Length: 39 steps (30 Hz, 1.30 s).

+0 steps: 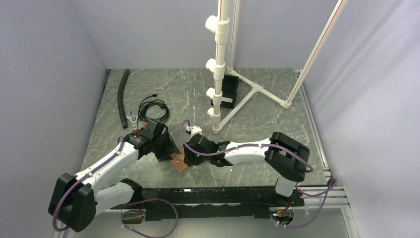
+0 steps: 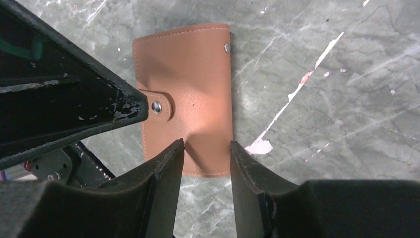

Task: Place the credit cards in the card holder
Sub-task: Open the card holder at the center of the board.

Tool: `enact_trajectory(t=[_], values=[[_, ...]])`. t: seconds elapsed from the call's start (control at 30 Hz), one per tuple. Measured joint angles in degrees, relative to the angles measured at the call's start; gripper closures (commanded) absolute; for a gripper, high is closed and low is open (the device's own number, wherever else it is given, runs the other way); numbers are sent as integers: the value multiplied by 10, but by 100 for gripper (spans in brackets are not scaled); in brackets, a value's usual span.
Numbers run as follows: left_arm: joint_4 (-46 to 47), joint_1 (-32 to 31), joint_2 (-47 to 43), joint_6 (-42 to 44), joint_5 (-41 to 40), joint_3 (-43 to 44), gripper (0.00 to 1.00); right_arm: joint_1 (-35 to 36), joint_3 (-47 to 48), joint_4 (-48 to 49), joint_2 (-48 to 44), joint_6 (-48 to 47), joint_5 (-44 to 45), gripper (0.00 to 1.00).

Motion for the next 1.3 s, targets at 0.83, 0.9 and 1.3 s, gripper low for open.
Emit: enact_trajectory(t=[0.83, 0.9, 1.3], values=[[-64, -60, 201, -25, -57, 99, 100, -3, 6, 4, 21, -3, 5, 61], [-52, -60, 184, -18, -56, 86, 100, -3, 5, 6, 20, -3, 5, 61], [71, -70, -153, -7, -37, -96, 100, -2, -6, 17, 3, -86, 9, 44]])
